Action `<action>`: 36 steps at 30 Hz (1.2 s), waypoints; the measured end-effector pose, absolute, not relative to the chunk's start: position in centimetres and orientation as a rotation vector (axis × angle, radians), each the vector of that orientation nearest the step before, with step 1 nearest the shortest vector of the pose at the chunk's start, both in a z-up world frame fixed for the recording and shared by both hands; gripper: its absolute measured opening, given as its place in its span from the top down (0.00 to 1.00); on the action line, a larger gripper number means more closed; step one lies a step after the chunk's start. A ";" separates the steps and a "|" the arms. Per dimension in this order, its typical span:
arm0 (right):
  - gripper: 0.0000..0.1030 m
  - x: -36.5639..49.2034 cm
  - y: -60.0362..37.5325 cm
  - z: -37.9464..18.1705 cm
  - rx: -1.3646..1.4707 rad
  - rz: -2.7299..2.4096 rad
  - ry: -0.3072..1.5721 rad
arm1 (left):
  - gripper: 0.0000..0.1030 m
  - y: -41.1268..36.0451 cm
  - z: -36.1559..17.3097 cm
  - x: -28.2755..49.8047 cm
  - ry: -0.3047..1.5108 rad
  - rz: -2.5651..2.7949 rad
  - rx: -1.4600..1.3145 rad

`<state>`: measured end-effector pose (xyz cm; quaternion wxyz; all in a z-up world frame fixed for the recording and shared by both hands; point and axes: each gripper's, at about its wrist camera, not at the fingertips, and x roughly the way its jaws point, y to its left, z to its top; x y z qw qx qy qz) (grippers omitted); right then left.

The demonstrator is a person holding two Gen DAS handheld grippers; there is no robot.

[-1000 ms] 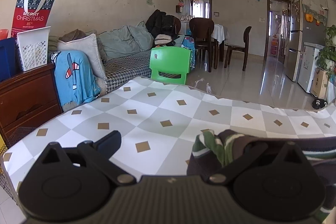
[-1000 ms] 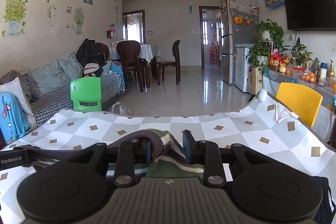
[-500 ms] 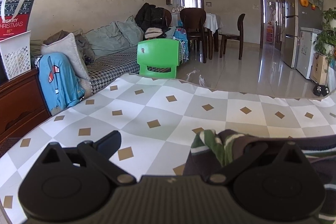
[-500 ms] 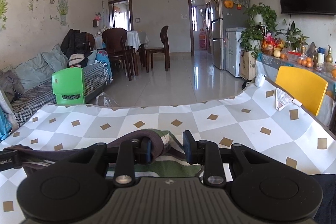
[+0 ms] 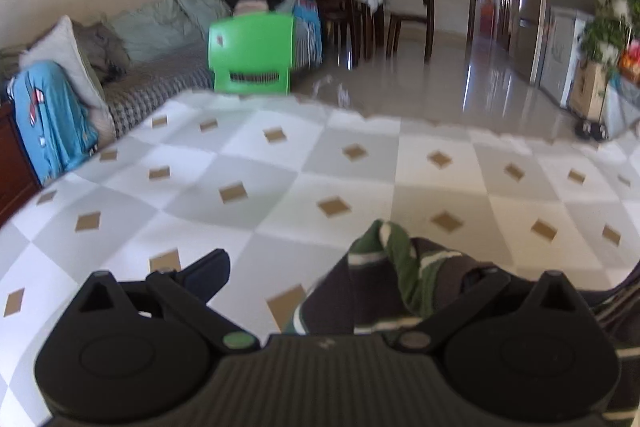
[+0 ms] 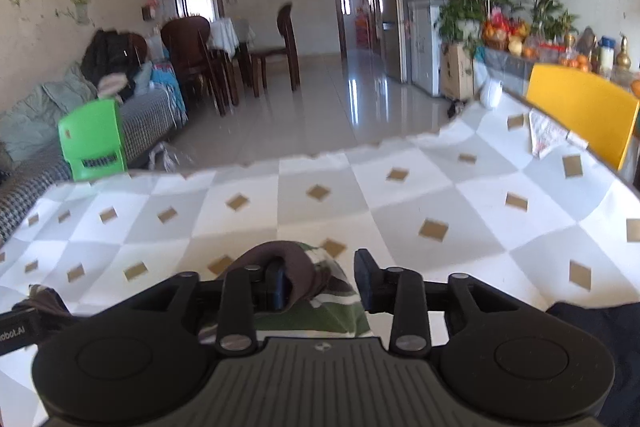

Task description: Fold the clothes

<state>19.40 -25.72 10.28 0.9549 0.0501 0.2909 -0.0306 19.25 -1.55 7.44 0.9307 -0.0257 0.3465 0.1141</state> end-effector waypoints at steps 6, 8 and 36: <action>0.53 21.4 -26.0 7.8 0.101 -0.082 0.723 | 0.00 0.4 5.8 20.1 0.842 0.205 -0.228; 0.50 21.5 -26.2 7.4 0.115 -0.071 0.743 | 0.00 0.8 5.5 19.8 0.856 0.201 -0.260; 0.49 20.6 -28.1 7.8 0.239 0.057 0.797 | 0.00 1.1 7.6 19.3 0.782 0.149 -0.211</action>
